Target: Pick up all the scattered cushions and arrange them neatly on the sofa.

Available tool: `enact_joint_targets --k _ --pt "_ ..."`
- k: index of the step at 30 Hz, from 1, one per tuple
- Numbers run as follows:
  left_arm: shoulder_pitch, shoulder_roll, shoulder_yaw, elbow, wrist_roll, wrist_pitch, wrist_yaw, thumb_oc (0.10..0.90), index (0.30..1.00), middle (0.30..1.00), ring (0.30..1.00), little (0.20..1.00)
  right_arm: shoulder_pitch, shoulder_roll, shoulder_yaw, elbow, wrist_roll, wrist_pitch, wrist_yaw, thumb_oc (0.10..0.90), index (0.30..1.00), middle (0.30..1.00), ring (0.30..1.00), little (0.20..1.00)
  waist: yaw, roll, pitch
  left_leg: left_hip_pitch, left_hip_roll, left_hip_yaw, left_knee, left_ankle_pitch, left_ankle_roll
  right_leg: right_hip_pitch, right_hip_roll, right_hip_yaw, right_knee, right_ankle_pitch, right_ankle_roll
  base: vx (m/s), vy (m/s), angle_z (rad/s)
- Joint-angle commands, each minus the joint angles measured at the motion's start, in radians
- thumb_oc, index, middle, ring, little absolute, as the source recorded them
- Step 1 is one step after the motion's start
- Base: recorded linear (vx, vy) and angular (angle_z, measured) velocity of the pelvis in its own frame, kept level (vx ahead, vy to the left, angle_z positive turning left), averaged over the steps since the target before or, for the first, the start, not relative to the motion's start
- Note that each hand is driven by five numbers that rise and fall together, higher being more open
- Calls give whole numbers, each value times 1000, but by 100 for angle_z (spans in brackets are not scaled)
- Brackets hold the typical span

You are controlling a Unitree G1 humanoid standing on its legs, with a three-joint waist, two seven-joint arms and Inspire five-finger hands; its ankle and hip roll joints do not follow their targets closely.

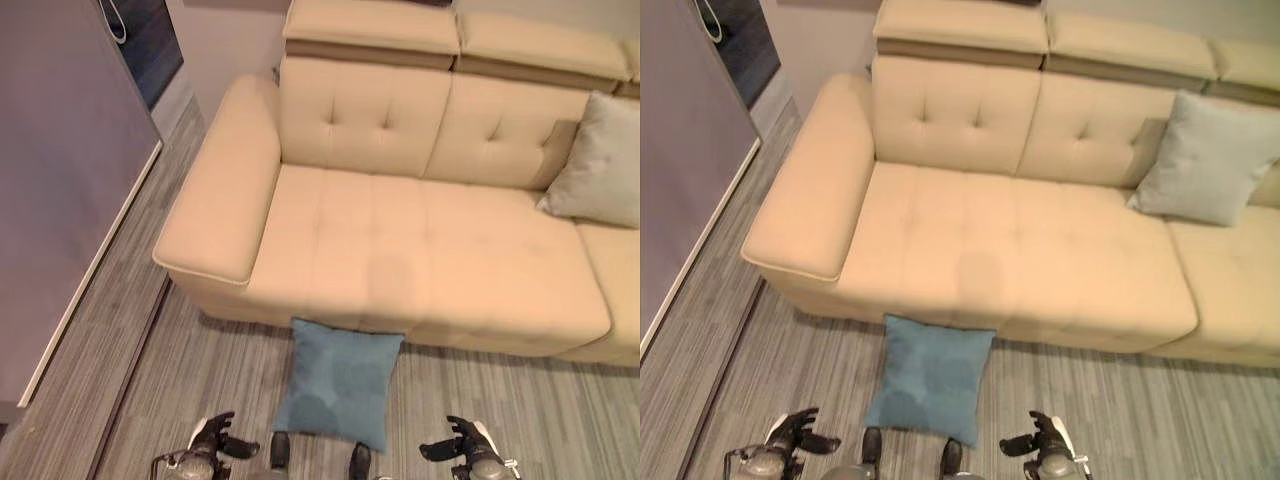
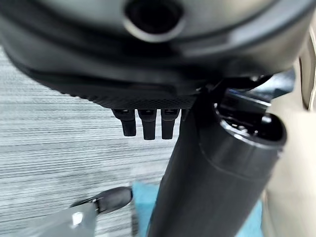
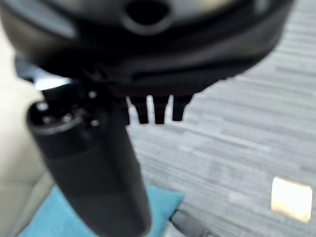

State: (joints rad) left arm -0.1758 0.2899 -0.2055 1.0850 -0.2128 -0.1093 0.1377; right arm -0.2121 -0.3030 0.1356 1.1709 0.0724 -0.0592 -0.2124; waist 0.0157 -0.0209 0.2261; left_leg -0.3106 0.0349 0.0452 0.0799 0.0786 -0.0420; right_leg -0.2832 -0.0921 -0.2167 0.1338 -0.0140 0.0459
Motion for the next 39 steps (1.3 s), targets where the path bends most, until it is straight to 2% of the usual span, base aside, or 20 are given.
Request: enact_joint_targets --k 1,2,3,4,5,6,14,19,22,25,28,31,35,39 --pt "-49 22 20 -33 -116 -77 68 800 900 900 900 900 -15 -47 -12 -43 140 -30 -75 800 900 900 900 900 -6 -20 18 -109 -9 -9 168 -146 -9 -98 -49 35 81 -30 44 -120 9 -15" --pt "-50 22 20 -33 -116 -77 68 800 900 900 900 900 -15 -47 -12 -42 140 -30 -75 800 900 900 900 900 -6 -20 16 -112 -9 -9 170 -146 -9 -101 -49 35 82 -30 44 -88 -3 -13" --pt "-93 30 11 -68 -160 -93 92 800 900 900 900 900 -59 -49 -15 -61 189 -43 -102 800 900 900 900 900 -11 -8 32 -196 5 -7 244 -186 -11 -186 -54 46 158 -69 43 -148 4 -11" --pt "-137 33 1 -93 -195 -101 110 800 900 900 900 900 -102 -53 -15 -80 219 -51 -129 800 900 900 900 900 -16 5 51 -302 12 -6 329 -200 -6 -291 -62 52 234 -84 38 -147 4 -14" --pt "-138 33 2 -92 -196 -101 110 800 900 900 900 900 -103 -53 -15 -80 220 -51 -130 800 900 900 900 900 -16 5 48 -308 12 -7 333 -201 -6 -298 -62 52 238 -85 38 -163 11 -13" --pt "-167 40 -2 -107 -208 -108 122 800 900 900 900 900 -131 -56 -12 -93 235 -57 -142 800 900 900 900 900 -19 11 59 -361 19 -4 371 -209 -4 -349 -66 57 273 -95 35 -106 15 -8" --pt "-335 84 -30 -152 -247 -109 179 800 900 900 900 900 -315 -93 -1 -139 294 -90 -228 800 900 900 900 900 -37 65 82 -837 48 -21 792 -320 33 -831 -72 121 698 -219 -3 -51 3 -16" --pt "-391 110 -42 -158 -263 -104 217 800 900 900 900 900 -395 -126 22 -163 318 -109 -247 800 900 900 900 900 -39 87 119 -1020 60 -56 1024 -412 74 -1034 -61 166 933 -295 -35 86 0 -15" --pt "-429 130 -44 -169 -291 -108 231 800 900 900 900 900 -457 -162 47 -192 337 -119 -248 800 900 900 900 900 -40 97 154 -1119 70 -66 1168 -462 80 -1134 -60 180 1075 -338 -38 104 2 -12" --pt "-457 146 -57 -197 -302 -108 239 800 900 900 900 900 -501 -193 81 -249 348 -128 -235 800 900 900 900 900 -40 99 178 -1197 80 -73 1274 -494 81 -1212 -60 183 1184 -368 -40 107 -7 -7" --pt "-515 174 -84 -233 -306 -113 258 800 900 900 900 900 -561 -213 129 -323 378 -146 -220 800 900 900 900 900 -39 86 221 -1258 85 -90 1367 -519 77 -1273 -71 182 1274 -382 -41 83 -42 -13" --pt "-603 188 -126 -247 -315 -118 271 800 900 900 900 900 -669 -205 198 -354 433 -167 -194 800 900 900 900 900 -35 68 288 -1259 84 -91 1388 -525 71 -1277 -80 190 1299 -375 -34 -2 -36 -5" --pt "-669 154 -171 -277 -331 -126 286 800 900 900 900 900 -765 -158 277 -388 495 -177 -170 800 900 900 900 900 -21 52 293 -1259 76 -79 1376 -514 61 -1279 -88 200 1300 -359 -25 0 -20 6" --pt "-712 106 -199 -275 -356 -129 294 800 900 900 900 900 -821 -103 317 -370 503 -173 -171 800 900 900 900 900 -11 47 294 -1259 70 -77 1372 -504 56 -1284 -93 204 1301 -354 -24 -4 -1 4"
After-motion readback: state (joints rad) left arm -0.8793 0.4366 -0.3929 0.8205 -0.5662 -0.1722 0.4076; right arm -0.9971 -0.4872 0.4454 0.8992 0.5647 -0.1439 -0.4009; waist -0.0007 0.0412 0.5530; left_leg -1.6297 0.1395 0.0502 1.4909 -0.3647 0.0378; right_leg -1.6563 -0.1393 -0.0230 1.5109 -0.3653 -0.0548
